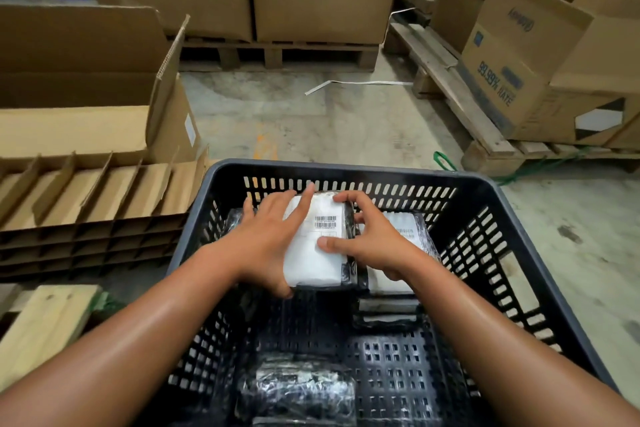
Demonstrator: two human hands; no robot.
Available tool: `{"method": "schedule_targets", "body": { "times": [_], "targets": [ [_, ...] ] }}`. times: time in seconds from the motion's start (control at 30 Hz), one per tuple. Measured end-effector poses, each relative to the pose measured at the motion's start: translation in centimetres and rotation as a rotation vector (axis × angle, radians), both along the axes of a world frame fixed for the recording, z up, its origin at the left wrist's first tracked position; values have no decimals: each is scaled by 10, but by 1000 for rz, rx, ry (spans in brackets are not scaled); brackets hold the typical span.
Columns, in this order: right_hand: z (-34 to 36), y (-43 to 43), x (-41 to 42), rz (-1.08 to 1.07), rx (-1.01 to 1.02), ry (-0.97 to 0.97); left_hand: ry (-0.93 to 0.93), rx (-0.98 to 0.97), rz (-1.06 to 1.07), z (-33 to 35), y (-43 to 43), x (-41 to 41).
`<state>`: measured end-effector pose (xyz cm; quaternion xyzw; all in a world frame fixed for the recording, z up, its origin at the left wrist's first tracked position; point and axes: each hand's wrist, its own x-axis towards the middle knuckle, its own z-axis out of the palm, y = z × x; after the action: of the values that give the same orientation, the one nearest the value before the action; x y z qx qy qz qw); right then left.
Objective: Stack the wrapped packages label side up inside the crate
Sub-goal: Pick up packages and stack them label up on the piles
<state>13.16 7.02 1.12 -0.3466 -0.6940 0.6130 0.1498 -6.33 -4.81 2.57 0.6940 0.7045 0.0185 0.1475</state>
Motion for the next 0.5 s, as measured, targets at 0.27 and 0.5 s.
{"method": "schedule_targets", "body": {
  "times": [0.27,0.5],
  "targets": [
    [19,4,1,374,587,-423,-193,1,44,-5,-2,-13],
    [2,5,-3,579,883,-684,-82,-121,-15,-16,3,-6]
  ]
}}
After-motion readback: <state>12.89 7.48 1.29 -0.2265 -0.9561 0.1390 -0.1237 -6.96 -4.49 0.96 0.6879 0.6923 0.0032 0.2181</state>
